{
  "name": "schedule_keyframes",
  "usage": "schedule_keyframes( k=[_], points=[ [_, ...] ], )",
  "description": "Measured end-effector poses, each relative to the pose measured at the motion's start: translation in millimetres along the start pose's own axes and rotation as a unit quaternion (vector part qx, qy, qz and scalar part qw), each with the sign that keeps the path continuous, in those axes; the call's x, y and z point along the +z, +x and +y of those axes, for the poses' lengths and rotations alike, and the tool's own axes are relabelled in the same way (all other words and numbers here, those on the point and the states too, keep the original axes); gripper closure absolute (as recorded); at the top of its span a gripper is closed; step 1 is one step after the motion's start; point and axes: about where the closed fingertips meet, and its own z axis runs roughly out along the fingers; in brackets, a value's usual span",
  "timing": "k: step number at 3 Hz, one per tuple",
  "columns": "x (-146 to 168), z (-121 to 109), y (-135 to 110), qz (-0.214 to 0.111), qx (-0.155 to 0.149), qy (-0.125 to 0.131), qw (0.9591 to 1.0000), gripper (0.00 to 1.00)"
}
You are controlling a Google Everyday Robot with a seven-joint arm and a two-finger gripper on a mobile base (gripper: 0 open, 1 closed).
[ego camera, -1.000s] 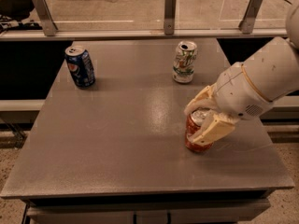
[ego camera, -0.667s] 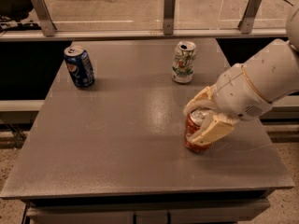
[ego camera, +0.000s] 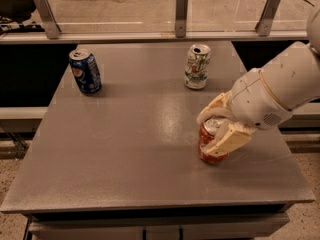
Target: Place coke can upright
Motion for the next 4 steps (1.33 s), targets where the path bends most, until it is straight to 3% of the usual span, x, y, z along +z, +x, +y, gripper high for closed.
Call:
schedule_keyframes(
  k=[1, 2, 3, 4],
  points=[
    [-1.3, 0.7, -1.7, 0.001, -0.002, 0.002, 1.0, 0.12],
    [-2.5, 1.3, -3.2, 0.002, -0.003, 0.003, 1.0, 0.0],
    [-2.6, 1.4, -3.2, 0.002, -0.003, 0.003, 1.0, 0.0],
    [-25.3, -1.5, 2.7, -0.019, -0.015, 0.014, 0.9996, 0.0]
  ],
)
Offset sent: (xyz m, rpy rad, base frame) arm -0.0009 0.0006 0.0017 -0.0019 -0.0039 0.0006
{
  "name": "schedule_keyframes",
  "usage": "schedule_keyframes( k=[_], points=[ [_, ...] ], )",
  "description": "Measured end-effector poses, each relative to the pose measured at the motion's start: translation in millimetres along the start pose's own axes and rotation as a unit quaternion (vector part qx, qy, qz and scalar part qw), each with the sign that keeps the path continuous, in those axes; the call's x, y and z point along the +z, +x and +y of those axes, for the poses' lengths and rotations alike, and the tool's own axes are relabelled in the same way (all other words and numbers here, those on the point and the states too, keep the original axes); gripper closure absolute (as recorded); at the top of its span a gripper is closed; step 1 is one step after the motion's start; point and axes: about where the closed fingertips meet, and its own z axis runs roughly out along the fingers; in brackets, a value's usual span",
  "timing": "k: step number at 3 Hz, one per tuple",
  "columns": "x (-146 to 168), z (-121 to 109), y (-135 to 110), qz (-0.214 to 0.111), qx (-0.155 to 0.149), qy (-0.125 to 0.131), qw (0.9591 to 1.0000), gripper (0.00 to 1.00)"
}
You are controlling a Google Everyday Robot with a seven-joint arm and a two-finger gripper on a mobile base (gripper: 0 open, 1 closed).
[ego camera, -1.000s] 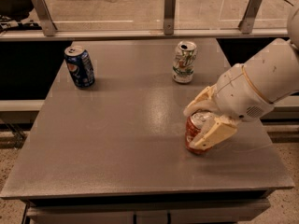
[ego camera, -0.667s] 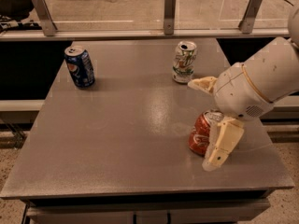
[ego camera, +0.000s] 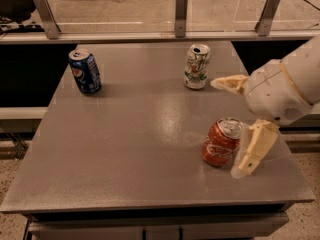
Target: Place coke can upright
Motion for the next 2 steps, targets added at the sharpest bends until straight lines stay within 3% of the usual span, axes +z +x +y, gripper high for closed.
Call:
schedule_keyframes(
  k=[1, 2],
  points=[
    [-36.8, -4.3, 2.9, -0.026, -0.034, 0.015, 0.999, 0.0],
    [-36.8, -4.3, 2.8, -0.026, -0.034, 0.015, 0.999, 0.0]
  ],
)
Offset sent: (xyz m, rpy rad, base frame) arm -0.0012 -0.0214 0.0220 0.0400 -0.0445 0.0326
